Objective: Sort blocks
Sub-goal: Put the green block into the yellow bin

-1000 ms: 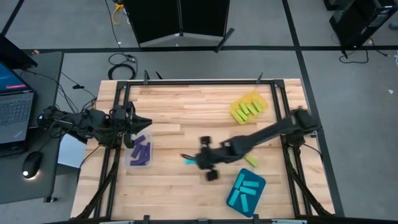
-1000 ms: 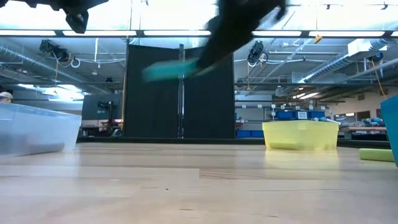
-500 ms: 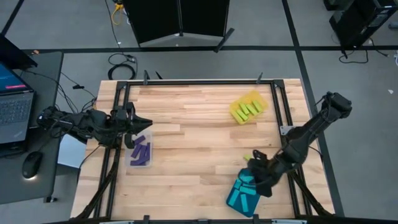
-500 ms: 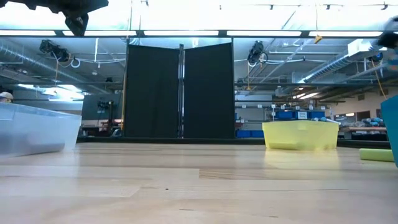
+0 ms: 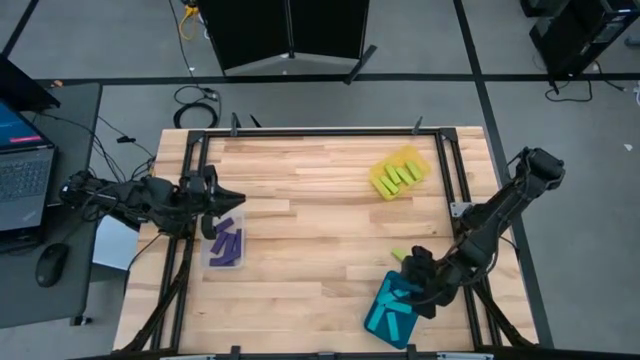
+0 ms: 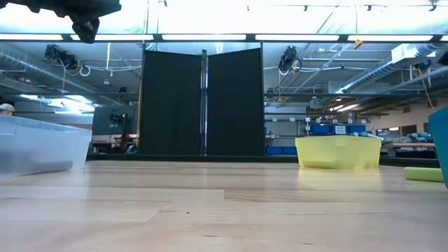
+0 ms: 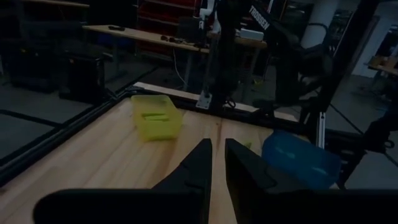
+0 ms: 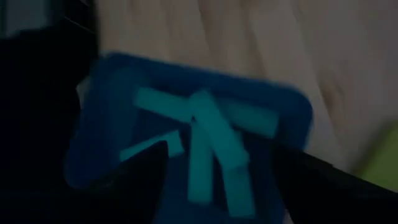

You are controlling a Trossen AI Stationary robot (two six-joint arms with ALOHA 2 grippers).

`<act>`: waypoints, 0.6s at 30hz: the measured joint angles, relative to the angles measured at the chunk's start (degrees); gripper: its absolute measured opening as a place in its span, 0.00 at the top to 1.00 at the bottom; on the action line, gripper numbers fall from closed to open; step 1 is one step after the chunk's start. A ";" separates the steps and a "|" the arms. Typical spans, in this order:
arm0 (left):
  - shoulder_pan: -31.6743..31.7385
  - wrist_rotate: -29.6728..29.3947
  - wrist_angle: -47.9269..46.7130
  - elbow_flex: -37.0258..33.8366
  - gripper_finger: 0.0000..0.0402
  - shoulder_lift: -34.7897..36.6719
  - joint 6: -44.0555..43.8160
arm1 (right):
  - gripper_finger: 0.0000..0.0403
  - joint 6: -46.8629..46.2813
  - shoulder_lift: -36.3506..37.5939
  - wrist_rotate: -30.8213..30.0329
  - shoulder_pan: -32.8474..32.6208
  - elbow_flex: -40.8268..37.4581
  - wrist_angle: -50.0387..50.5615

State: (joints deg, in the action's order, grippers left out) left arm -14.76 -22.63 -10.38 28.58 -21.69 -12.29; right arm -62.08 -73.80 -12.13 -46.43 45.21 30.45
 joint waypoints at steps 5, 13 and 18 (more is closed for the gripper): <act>-0.94 0.17 -0.10 0.00 0.89 0.00 1.78 | 0.52 12.86 1.51 -14.07 -2.14 0.02 -8.95; -4.95 -7.72 -3.71 0.00 0.98 1.06 6.05 | 0.96 40.67 4.70 -27.19 0.95 -4.70 -26.66; -6.88 -9.02 -5.16 -0.91 0.99 4.77 7.34 | 0.98 55.13 8.43 -9.34 13.14 -18.37 -57.01</act>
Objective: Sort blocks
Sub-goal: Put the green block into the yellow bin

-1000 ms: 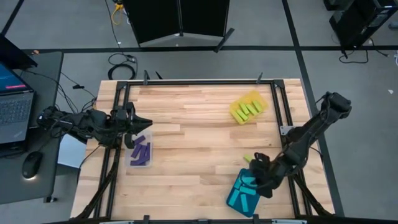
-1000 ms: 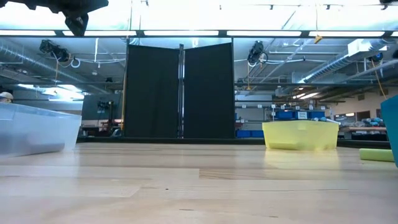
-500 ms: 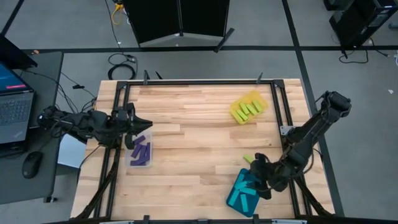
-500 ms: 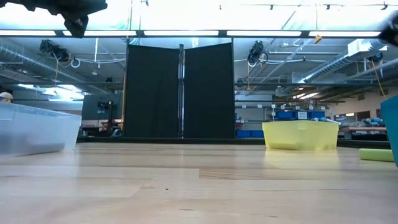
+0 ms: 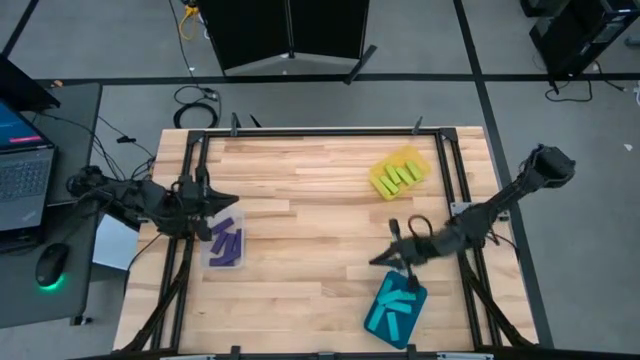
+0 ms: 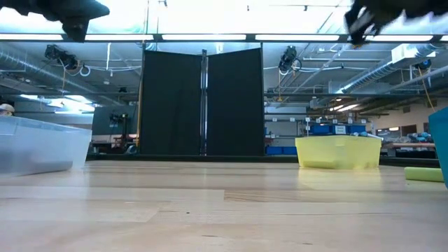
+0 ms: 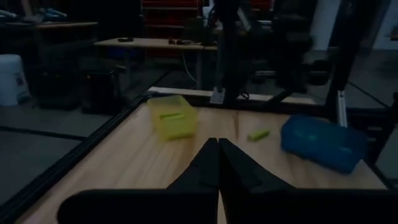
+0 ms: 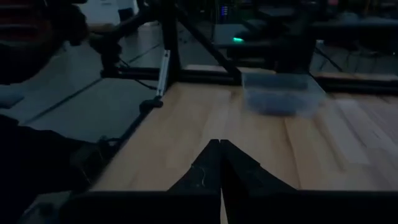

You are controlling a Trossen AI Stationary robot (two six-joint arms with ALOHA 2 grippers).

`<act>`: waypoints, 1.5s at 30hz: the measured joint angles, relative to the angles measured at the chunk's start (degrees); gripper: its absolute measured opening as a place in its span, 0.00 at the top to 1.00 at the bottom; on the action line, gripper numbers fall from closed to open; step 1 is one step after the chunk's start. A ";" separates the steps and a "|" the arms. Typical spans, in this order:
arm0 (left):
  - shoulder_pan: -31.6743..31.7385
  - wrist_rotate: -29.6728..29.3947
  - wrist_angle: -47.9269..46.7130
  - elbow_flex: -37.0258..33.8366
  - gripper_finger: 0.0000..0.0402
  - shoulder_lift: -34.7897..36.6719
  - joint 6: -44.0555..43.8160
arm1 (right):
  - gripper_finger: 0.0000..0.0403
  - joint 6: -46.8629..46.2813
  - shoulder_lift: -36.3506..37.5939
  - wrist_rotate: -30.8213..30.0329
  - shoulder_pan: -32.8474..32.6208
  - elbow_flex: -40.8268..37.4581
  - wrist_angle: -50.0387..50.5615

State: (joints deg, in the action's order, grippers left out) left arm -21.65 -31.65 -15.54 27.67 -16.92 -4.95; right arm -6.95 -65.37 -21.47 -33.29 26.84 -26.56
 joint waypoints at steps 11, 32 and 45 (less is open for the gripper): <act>-0.64 -0.86 0.91 -14.37 1.00 16.95 -1.24 | 0.99 4.05 21.96 7.19 9.06 -17.78 -1.54; 1.42 8.42 16.38 -26.22 1.00 16.93 1.64 | 0.99 10.08 65.13 6.08 9.06 -25.95 24.74; 17.77 24.45 16.83 -27.22 1.00 16.93 3.15 | 0.98 9.33 64.02 4.00 9.95 -24.84 27.86</act>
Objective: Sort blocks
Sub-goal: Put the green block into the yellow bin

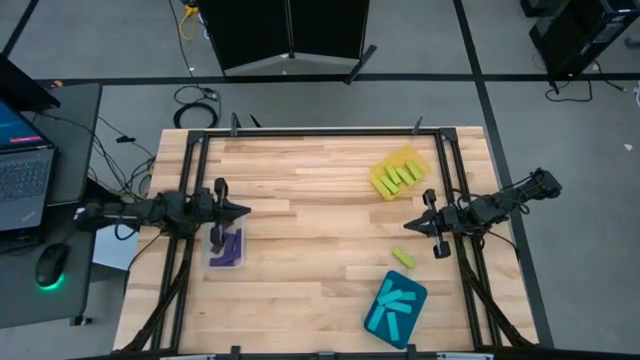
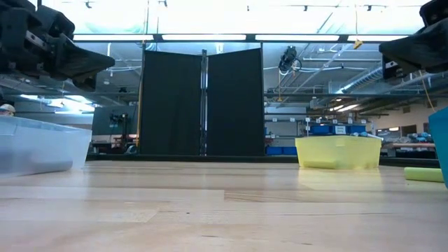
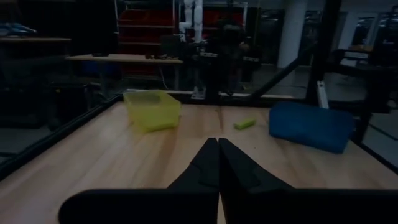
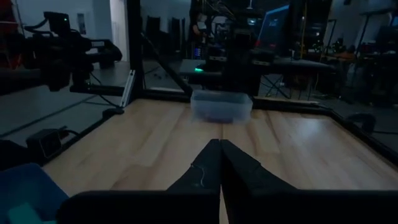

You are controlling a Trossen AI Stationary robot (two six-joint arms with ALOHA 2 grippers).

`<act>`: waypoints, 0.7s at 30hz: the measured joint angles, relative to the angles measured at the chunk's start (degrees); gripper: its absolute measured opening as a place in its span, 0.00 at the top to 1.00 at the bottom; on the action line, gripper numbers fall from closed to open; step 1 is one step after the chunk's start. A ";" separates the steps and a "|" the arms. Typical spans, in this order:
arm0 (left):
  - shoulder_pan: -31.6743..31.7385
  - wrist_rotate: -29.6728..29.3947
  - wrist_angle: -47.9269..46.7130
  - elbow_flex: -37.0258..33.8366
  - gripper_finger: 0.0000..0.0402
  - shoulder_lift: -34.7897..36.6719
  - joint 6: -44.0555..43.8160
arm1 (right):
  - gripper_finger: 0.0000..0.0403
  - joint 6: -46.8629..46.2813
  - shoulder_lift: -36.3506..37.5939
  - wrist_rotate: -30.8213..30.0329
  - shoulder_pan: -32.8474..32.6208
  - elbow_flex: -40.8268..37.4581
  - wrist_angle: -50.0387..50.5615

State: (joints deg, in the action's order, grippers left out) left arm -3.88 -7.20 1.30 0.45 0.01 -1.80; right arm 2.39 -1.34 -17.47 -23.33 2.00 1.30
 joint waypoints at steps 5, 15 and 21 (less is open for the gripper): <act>2.47 -0.23 -0.06 -0.02 0.96 -0.60 0.28 | 0.93 -0.67 0.00 -0.01 0.02 -0.01 -0.07; 2.56 -0.86 3.91 -0.02 0.91 -0.72 0.11 | 0.91 -0.71 0.00 -0.01 0.02 -0.04 -0.31; 2.65 -5.38 8.34 -0.04 0.91 -0.76 -5.62 | 0.91 -0.73 -0.01 0.00 0.02 -0.04 -0.35</act>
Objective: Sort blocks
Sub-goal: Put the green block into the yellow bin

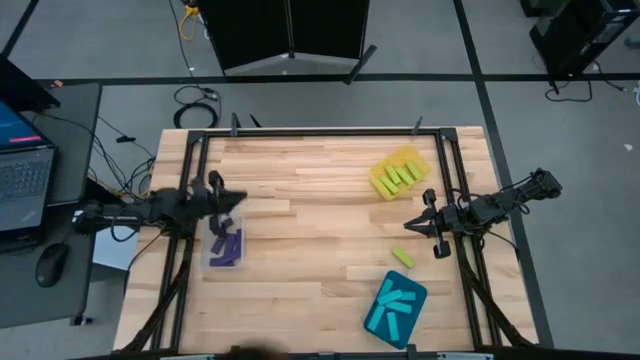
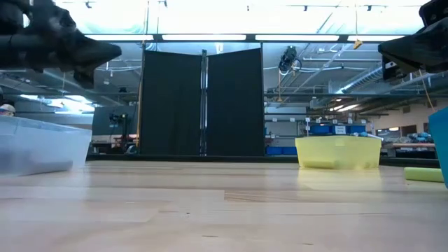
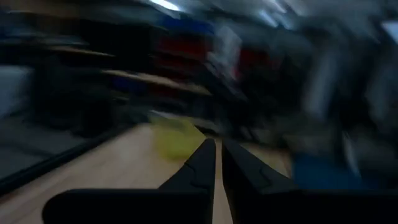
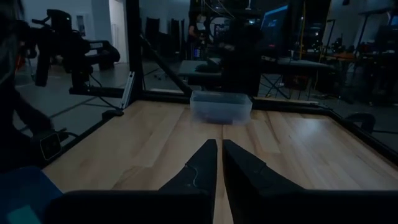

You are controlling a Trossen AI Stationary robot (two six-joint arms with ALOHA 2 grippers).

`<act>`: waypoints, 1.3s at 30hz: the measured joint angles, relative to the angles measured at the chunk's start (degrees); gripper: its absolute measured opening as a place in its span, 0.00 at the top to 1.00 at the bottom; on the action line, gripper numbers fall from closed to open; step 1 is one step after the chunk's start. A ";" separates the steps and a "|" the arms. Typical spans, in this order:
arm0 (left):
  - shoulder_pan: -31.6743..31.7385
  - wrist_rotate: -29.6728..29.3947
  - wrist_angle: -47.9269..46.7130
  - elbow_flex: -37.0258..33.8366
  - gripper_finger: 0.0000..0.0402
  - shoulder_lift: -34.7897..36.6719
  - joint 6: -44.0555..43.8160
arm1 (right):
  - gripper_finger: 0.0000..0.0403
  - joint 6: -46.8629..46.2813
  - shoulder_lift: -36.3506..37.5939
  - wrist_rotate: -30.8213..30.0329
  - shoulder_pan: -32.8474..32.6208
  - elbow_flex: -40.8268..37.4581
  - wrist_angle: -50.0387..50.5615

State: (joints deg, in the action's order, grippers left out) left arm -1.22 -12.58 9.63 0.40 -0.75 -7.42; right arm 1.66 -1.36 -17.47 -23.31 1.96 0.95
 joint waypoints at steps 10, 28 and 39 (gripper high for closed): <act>0.05 -15.21 5.46 0.00 0.91 0.02 -10.86 | 0.91 -0.01 -0.01 0.00 0.00 -0.02 0.00; 0.03 -15.21 5.48 0.00 0.91 0.02 -10.86 | 0.91 -0.02 -0.03 0.00 0.00 -0.02 0.00; 0.03 -15.23 5.48 -0.02 0.91 0.02 -10.88 | 0.91 -0.02 -0.03 0.00 0.00 -0.02 -0.01</act>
State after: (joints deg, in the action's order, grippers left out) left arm -1.19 -27.81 15.11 0.38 -0.73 -18.31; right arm 1.64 -1.39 -17.47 -23.31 1.93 0.94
